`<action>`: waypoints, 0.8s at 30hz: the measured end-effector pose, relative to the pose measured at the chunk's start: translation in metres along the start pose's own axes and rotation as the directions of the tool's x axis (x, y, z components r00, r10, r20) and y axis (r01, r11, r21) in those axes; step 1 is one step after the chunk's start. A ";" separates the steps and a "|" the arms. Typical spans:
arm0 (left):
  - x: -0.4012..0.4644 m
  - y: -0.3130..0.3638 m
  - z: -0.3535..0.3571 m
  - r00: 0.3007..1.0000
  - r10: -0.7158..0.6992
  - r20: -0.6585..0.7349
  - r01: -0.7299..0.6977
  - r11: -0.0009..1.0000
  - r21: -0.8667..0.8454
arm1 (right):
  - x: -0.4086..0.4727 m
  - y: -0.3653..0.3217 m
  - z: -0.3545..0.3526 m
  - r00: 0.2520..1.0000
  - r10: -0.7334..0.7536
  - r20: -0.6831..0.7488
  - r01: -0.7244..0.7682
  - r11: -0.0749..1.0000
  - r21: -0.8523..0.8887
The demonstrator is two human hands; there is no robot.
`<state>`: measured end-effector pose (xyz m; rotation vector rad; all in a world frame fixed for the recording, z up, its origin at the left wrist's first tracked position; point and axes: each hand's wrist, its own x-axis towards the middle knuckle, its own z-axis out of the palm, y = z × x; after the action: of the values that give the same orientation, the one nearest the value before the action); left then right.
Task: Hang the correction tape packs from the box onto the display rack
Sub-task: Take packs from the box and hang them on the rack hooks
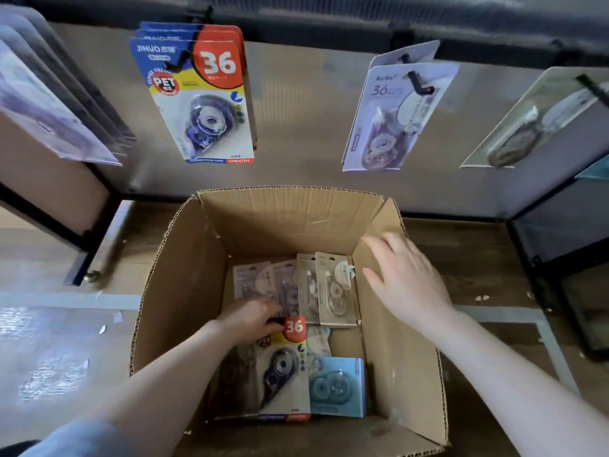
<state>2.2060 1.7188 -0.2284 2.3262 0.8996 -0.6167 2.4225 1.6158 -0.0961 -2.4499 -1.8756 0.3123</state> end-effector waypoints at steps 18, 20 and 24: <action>-0.019 0.009 -0.077 0.998 0.049 -0.048 -0.048 0.999 0.011 | 0.013 -0.012 0.010 1.000 0.020 0.024 -0.019 0.999 -0.049; -0.026 0.012 -0.099 0.988 0.051 -0.145 -0.046 0.998 0.031 | 0.015 -0.014 0.012 0.999 0.033 0.041 -0.032 0.999 -0.034; -0.042 0.014 -0.125 0.951 0.056 -0.304 -0.019 0.992 0.124 | 0.018 -0.017 0.018 0.994 0.031 0.108 -0.026 0.998 -0.049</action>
<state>2.2140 1.7711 -0.1072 2.5891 0.9745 -0.3028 2.4073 1.6359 -0.1136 -2.5418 -1.9122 0.4159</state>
